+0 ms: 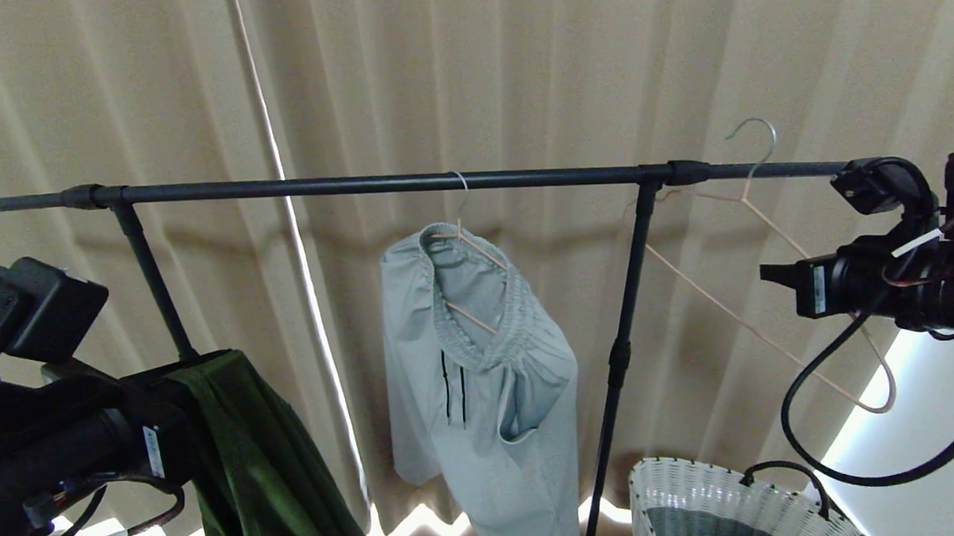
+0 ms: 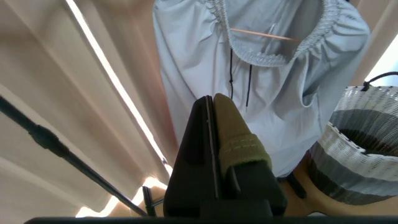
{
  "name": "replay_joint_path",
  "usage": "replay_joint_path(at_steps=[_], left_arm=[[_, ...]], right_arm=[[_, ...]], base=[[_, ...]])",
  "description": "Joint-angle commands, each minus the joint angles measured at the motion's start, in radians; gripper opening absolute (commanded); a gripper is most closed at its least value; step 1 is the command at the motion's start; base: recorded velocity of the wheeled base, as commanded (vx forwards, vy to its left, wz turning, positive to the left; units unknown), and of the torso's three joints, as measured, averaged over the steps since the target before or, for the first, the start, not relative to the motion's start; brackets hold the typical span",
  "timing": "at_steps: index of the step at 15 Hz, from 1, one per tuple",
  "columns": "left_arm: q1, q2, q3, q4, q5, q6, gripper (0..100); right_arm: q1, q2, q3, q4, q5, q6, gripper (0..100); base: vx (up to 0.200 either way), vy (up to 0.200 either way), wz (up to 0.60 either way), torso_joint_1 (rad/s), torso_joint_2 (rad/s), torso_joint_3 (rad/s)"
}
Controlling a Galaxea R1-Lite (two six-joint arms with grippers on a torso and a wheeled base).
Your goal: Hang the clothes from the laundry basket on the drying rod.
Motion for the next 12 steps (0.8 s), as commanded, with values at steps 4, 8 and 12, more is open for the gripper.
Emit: replay_joint_path(at_steps=[4,8,12], left_arm=[[0.038,-0.025,-0.003,-0.001,0.0,-0.001,0],[0.07,-0.017,-0.002,-0.001,0.0,-0.002,0],[0.096,0.0,-0.002,-0.001,-0.002,-0.002,0]], right_arm=[[-0.01,-0.226,0.189,-0.016,0.001,-0.008,0],[-0.01,-0.306,0.241,-0.018,0.001,-0.006,0],[-0.01,-0.374,0.314,-0.018,0.001,-0.006,0]], base=[[0.0,0.0,0.0,0.0,0.0,0.0],[0.0,0.0,0.0,0.0,0.0,0.0],[0.0,0.0,0.0,0.0,0.0,0.0]])
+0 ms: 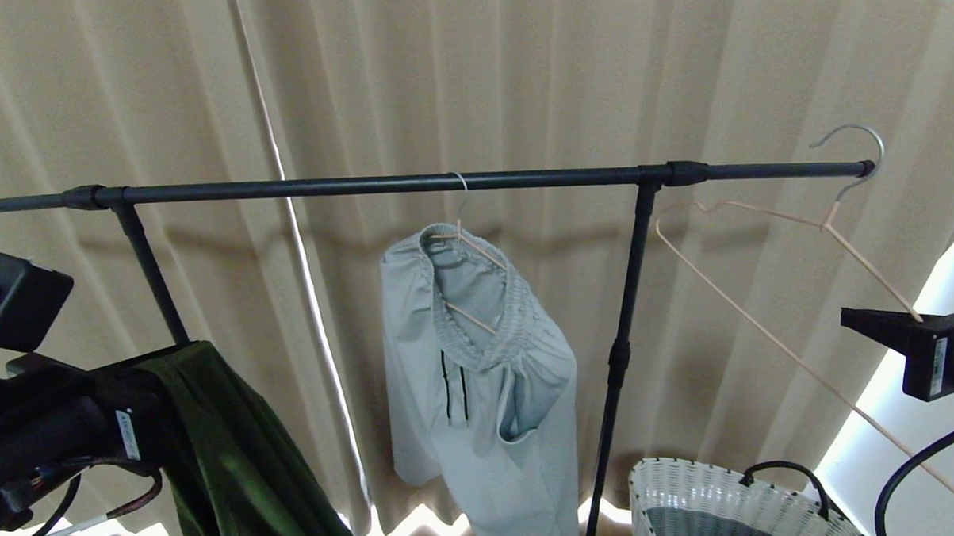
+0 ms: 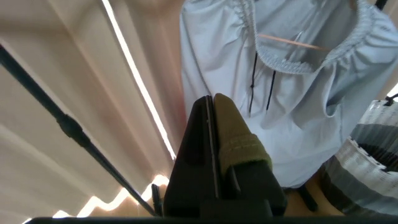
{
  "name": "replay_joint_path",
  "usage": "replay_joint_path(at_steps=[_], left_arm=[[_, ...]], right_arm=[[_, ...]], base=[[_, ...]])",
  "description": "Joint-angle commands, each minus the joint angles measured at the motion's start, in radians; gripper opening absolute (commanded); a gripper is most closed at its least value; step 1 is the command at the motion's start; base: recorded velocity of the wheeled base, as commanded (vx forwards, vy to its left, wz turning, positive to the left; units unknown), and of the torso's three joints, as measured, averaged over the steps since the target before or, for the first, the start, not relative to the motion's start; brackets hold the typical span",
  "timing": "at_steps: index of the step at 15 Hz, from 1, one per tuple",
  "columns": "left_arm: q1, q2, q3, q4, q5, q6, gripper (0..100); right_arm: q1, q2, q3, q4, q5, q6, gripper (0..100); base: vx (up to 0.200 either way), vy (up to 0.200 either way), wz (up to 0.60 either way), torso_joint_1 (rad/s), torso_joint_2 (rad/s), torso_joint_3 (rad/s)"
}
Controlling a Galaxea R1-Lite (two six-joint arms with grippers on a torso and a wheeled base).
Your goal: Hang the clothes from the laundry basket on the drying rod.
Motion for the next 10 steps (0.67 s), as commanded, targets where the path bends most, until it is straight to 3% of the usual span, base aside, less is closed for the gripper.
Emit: replay_joint_path(at_steps=[1,4,6,10], left_arm=[[0.004,0.01,0.001,-0.001,0.0,-0.001,0],[0.003,0.01,0.005,-0.001,0.0,0.002,0],[0.004,0.01,0.008,-0.001,0.0,-0.001,0],[0.003,0.022,0.009,-0.001,0.0,0.007,0]], right_arm=[[0.0,-0.051,0.044,-0.002,-0.001,0.001,0],[0.0,-0.075,0.08,-0.002,-0.001,0.004,0],[0.003,-0.168,0.186,-0.003,0.008,0.028,0],[0.006,-0.189,0.271,-0.034,0.012,0.03,0]], base=[[0.0,0.0,0.0,0.0,0.0,0.0],[0.0,0.0,0.0,0.0,0.0,0.0],[0.0,0.0,0.0,0.0,0.0,0.0],[-0.2,0.0,0.0,0.013,0.0,0.002]])
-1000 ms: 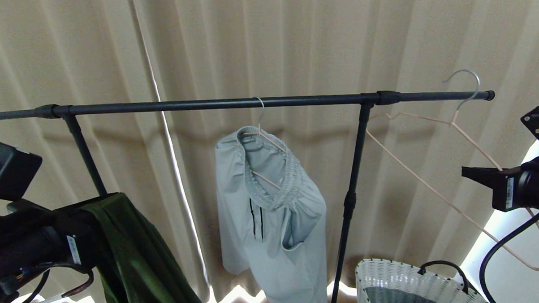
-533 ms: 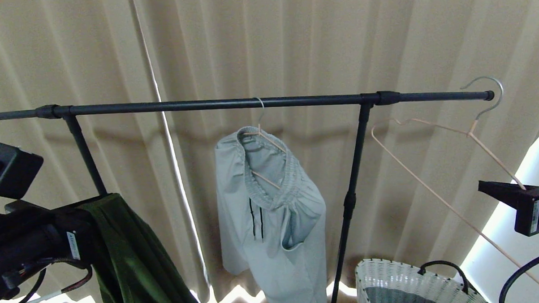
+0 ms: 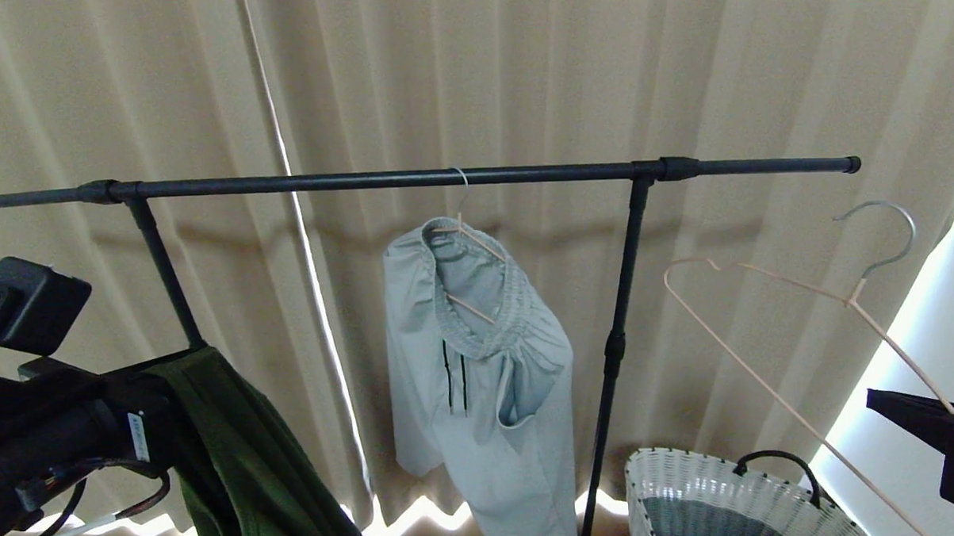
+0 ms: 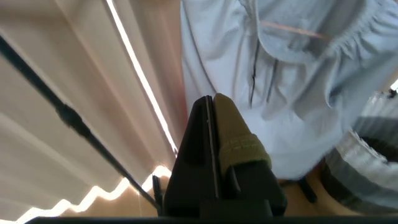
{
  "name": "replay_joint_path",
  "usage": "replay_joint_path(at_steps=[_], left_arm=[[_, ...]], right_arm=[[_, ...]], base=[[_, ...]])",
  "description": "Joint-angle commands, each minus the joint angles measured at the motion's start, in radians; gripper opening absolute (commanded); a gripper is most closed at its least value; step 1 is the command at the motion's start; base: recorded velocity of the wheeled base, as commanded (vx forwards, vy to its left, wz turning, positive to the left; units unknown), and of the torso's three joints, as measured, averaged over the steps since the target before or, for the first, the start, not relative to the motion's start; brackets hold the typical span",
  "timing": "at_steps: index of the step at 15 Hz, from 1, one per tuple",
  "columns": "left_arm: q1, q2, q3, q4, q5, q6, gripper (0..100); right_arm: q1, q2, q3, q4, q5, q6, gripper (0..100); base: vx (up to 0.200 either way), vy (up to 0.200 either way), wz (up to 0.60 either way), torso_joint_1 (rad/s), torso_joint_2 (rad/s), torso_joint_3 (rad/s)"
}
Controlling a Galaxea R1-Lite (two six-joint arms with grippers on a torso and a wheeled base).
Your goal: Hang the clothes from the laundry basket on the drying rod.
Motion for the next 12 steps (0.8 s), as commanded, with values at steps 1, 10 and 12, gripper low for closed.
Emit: replay_joint_path(at_steps=[1,10,12], left_arm=[[0.0,0.005,0.0,-0.001,0.001,0.001,0],[-0.002,0.009,0.028,-0.001,0.001,0.061,0],[-0.008,0.004,0.023,-0.001,0.002,0.057,0]], right_arm=[[0.001,-0.02,0.062,-0.032,0.001,0.001,0],[-0.002,0.013,0.165,-0.189,0.058,0.009,0],[-0.002,-0.031,0.16,-0.189,0.061,0.009,0]], base=[[-0.2,0.0,0.0,-0.012,0.0,0.002],[-0.178,0.0,0.0,0.001,0.0,0.003],[0.0,0.0,0.0,0.0,0.0,0.0]])
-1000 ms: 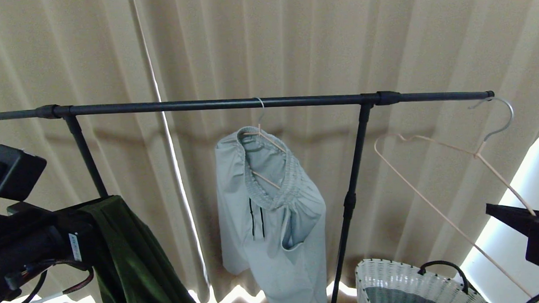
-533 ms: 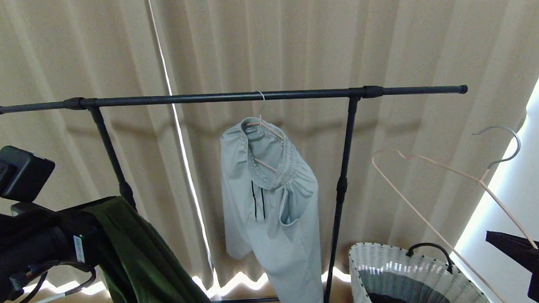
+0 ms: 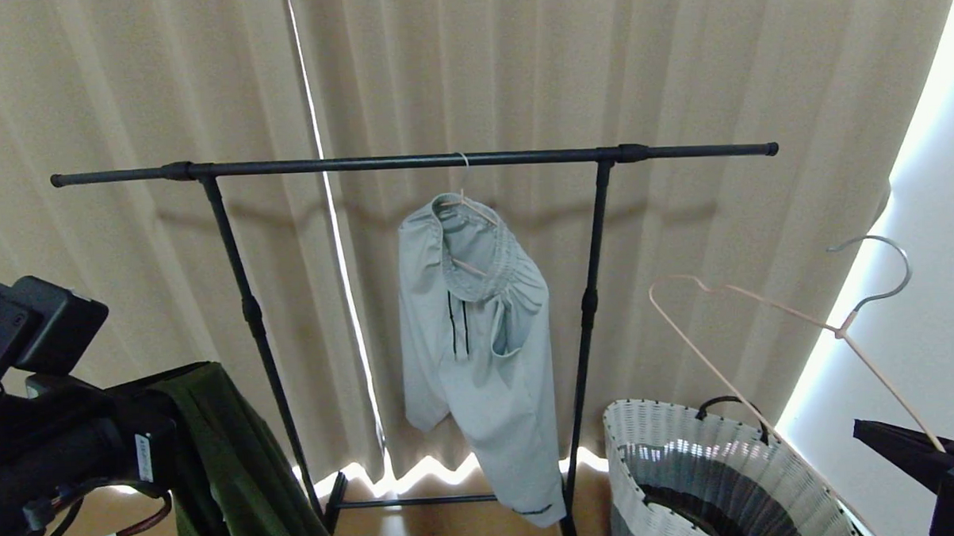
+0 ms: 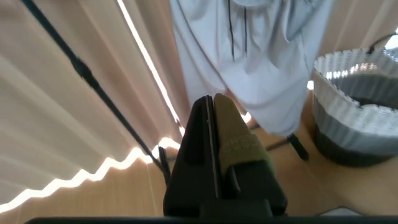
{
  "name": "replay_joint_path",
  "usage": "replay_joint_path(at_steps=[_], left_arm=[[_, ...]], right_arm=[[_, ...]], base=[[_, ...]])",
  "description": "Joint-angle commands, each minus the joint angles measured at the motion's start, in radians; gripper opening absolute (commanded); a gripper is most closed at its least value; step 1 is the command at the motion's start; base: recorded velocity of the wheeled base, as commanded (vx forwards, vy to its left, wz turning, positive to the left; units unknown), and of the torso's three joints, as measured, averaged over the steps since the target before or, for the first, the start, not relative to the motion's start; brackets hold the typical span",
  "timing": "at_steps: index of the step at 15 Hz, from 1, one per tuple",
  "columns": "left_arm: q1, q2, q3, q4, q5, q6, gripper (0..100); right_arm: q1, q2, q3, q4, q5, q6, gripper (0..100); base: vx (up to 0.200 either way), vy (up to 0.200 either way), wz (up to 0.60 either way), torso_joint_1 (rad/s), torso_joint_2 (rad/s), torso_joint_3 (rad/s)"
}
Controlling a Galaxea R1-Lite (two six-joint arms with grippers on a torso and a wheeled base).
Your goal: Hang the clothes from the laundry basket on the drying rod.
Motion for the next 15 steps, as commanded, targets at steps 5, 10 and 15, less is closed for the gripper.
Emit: replay_joint_path(at_steps=[5,10,15], left_arm=[[-0.041,0.049,-0.049,0.002,0.003,-0.063,0],[-0.139,0.207,-0.153,0.006,0.049,-0.227,0],[-0.219,0.388,-0.334,0.004,0.273,-0.235,0]], right_arm=[[0.117,-0.057,-0.05,0.015,0.007,-0.004,0],[0.37,0.014,-0.149,0.018,0.006,-0.005,0],[0.568,0.106,-0.187,0.011,0.019,0.002,0]], base=[[0.0,0.0,0.0,0.0,0.0,0.0],[0.0,0.0,0.0,0.0,0.0,0.0],[0.0,0.0,0.0,0.0,0.0,0.0]])
